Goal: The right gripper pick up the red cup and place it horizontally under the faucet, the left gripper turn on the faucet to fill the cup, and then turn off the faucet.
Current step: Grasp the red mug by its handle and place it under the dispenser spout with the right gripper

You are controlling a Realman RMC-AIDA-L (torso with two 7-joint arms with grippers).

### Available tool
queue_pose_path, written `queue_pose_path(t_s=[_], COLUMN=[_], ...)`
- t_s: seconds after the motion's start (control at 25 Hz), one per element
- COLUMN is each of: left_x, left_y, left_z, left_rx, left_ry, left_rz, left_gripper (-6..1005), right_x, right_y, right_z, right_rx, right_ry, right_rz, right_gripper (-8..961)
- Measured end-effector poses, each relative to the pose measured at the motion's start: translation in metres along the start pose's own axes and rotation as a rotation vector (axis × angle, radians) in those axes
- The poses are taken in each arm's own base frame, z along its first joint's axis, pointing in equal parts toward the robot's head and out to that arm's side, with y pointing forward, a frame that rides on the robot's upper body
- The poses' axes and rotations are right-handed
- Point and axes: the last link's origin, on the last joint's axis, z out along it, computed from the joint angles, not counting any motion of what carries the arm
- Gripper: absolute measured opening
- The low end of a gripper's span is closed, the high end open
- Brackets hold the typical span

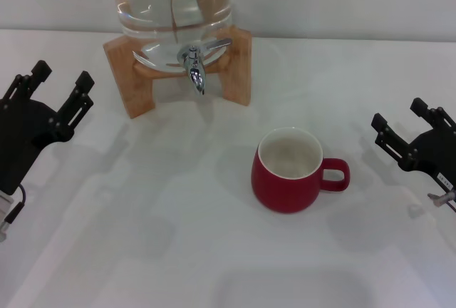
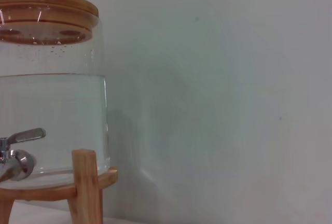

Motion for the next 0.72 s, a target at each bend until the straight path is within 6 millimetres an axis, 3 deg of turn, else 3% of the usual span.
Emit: queue_pose_path(t_s=[0.72], left_x=[-0.0006], left_y=[-0.0009], left_z=[-0.0013], left_rx=[0.006], left_ry=[-0.002], left_rz=[-0.001], left_gripper=[757], right_x=[0.0023], right_y=[0.0013], right_z=[-0.0034], right_rx=[-0.002], right_ry=[0.007], right_rz=[0.009], right_gripper=[770])
